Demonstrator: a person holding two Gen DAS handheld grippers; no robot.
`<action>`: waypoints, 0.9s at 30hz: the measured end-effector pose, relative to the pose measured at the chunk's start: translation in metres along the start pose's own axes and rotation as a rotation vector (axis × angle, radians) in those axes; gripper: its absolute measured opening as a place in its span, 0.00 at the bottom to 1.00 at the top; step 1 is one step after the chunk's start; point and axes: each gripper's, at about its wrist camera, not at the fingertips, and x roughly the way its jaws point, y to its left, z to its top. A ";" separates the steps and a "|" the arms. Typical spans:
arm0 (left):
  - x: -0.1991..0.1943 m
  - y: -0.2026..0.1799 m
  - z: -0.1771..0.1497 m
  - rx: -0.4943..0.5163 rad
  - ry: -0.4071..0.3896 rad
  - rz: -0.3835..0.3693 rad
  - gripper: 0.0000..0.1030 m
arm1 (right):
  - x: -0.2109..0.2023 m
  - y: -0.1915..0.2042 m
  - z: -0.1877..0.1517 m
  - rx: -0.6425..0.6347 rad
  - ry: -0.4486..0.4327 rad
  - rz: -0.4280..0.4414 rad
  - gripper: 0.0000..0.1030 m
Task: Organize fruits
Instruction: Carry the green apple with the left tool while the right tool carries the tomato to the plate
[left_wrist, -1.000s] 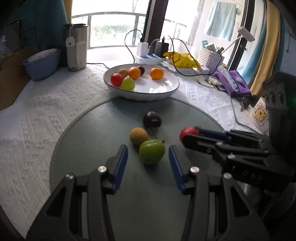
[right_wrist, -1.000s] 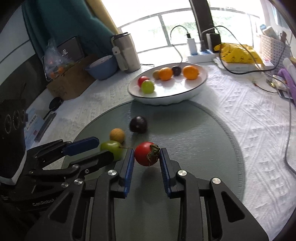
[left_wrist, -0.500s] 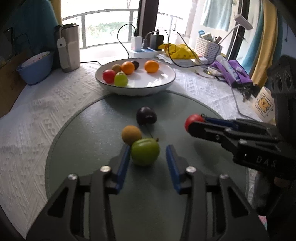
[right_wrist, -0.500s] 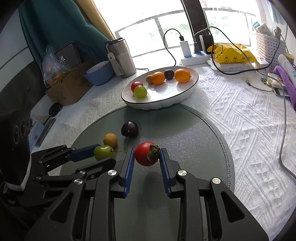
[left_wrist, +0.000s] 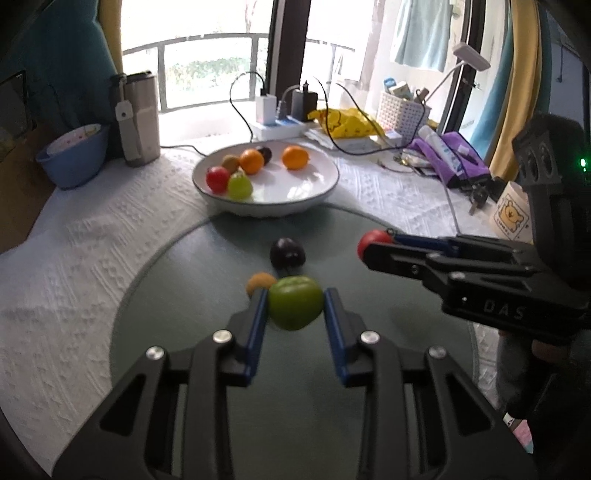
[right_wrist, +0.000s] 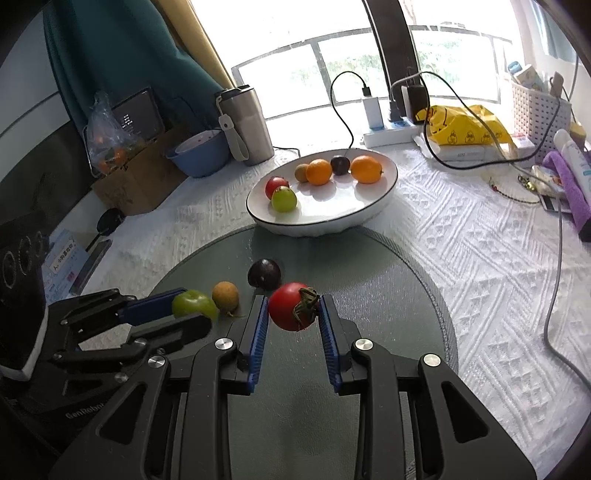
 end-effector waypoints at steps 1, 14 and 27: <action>-0.002 0.001 0.002 -0.002 -0.006 0.003 0.31 | -0.001 0.000 0.001 -0.003 -0.002 -0.001 0.29; -0.002 0.010 0.030 -0.001 -0.048 0.019 0.31 | -0.002 -0.012 0.023 -0.004 -0.030 -0.012 0.29; 0.028 0.011 0.064 0.029 -0.046 0.016 0.31 | 0.018 -0.040 0.053 0.011 -0.038 -0.019 0.29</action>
